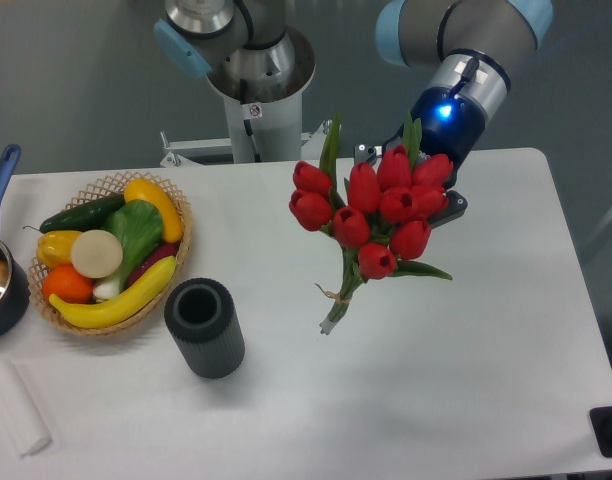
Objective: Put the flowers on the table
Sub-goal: 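Carry the red tulip bouquet with the gripper, raising it slightly, then lower the tulip bouquet onto the table, laying it on its side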
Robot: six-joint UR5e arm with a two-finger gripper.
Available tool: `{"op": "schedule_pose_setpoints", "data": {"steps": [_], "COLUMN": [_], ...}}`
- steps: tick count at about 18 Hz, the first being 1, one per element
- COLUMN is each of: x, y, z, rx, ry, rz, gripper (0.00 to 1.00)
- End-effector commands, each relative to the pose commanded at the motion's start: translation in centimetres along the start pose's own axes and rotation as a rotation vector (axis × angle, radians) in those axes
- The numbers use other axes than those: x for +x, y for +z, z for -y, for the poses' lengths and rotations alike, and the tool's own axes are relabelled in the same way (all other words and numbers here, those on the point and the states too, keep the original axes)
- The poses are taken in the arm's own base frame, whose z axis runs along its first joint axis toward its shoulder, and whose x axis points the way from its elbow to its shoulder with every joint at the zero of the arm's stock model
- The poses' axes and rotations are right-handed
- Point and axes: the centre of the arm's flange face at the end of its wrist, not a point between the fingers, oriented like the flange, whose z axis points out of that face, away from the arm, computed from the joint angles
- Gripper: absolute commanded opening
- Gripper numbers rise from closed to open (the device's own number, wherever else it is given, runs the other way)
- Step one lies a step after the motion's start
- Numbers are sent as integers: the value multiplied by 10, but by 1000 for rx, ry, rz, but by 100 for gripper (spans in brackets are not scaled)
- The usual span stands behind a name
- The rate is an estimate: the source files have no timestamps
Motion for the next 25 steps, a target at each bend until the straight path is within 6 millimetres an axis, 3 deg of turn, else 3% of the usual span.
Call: {"op": "schedule_pose_setpoints", "data": {"steps": [9,14,19,25], "x": [-2,12,19,29], "y": [-6,-16,-19,6], "z": [-12,2,11,0], "rx": [-75,-260,-310,-540], "ry": [-19,-37,-21,24], "rz": [52,195,235,322], "gripper": [15,15,14,14]}}
